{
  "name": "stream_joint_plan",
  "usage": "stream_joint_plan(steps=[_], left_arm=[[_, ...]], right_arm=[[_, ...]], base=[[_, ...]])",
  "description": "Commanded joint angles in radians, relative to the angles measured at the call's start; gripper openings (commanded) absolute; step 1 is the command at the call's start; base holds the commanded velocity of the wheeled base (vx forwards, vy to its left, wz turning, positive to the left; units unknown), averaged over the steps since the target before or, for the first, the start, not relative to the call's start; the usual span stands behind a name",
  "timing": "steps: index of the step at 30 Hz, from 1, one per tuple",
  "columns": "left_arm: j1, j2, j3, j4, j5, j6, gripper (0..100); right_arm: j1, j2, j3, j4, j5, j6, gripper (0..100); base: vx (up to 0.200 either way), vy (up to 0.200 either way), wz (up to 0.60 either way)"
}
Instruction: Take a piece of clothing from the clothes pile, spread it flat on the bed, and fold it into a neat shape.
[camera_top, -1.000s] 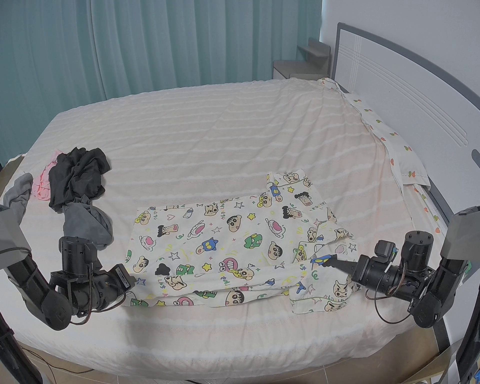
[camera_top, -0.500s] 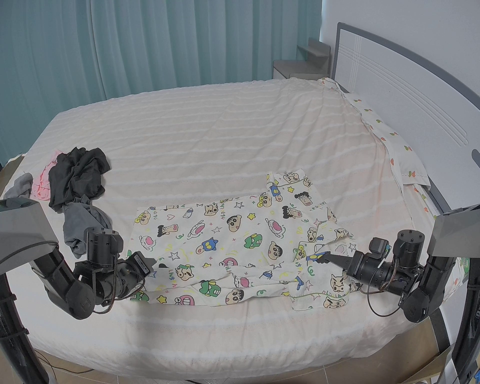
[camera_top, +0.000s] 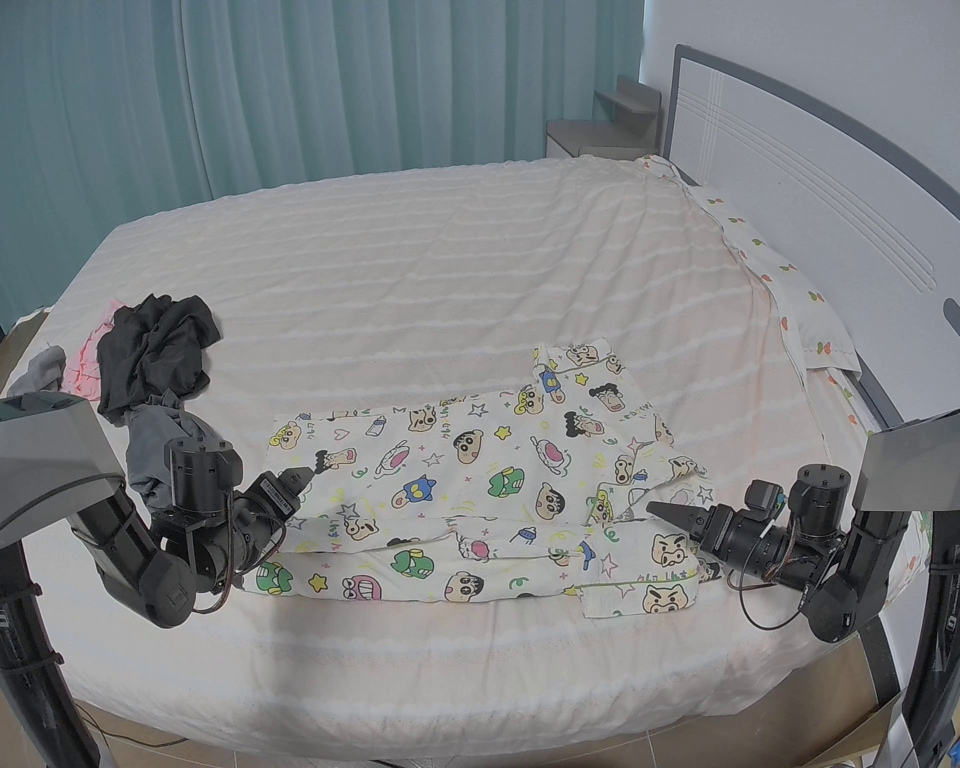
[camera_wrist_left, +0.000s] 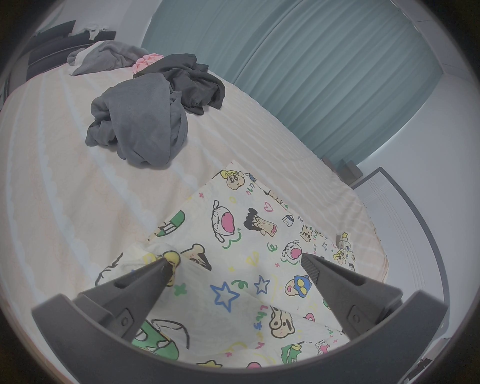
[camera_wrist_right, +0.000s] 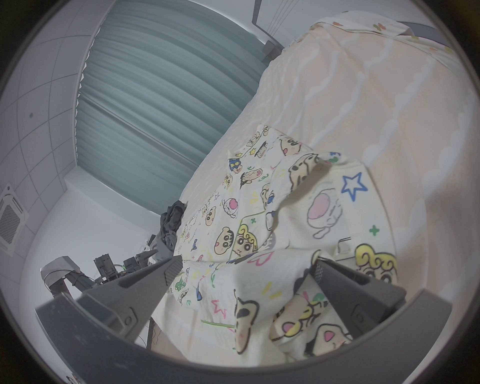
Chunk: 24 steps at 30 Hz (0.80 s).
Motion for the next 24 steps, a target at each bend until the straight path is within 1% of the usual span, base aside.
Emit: stream_joint_plan(steps=[1,6,11,17,23,24], left_arm=[[0.007,0.007,-0.002,-0.007,0.0,0.003,100],[0.036,0.01,-0.002,-0.009,-0.002,0.009,100],[0.077,0.011,-0.002,-0.009,-0.007,0.036,100],[0.128,0.016,-0.008,-0.01,-0.011,0.046,100],[0.166,0.004,0.001,-0.001,-0.02,0.044,100],[0.18,-0.009,0.011,-0.001,-0.048,0.04,100]], right_arm=[[-0.019,0.016,-0.005,-0.015,-0.001,0.0,100],[-0.036,0.017,-0.011,-0.016,-0.001,0.003,100],[-0.039,0.04,-0.033,-0.018,-0.002,0.003,100],[-0.049,0.039,-0.039,-0.018,-0.005,0.003,100],[-0.091,-0.001,-0.028,-0.018,-0.005,0.006,100],[-0.103,-0.014,-0.023,-0.016,-0.005,0.011,100]], base=[[0.0,0.0,0.0],[0.0,0.0,0.0],[0.0,0.0,0.0],[0.0,0.0,0.0],[0.0,0.0,0.0],[0.0,0.0,0.0]])
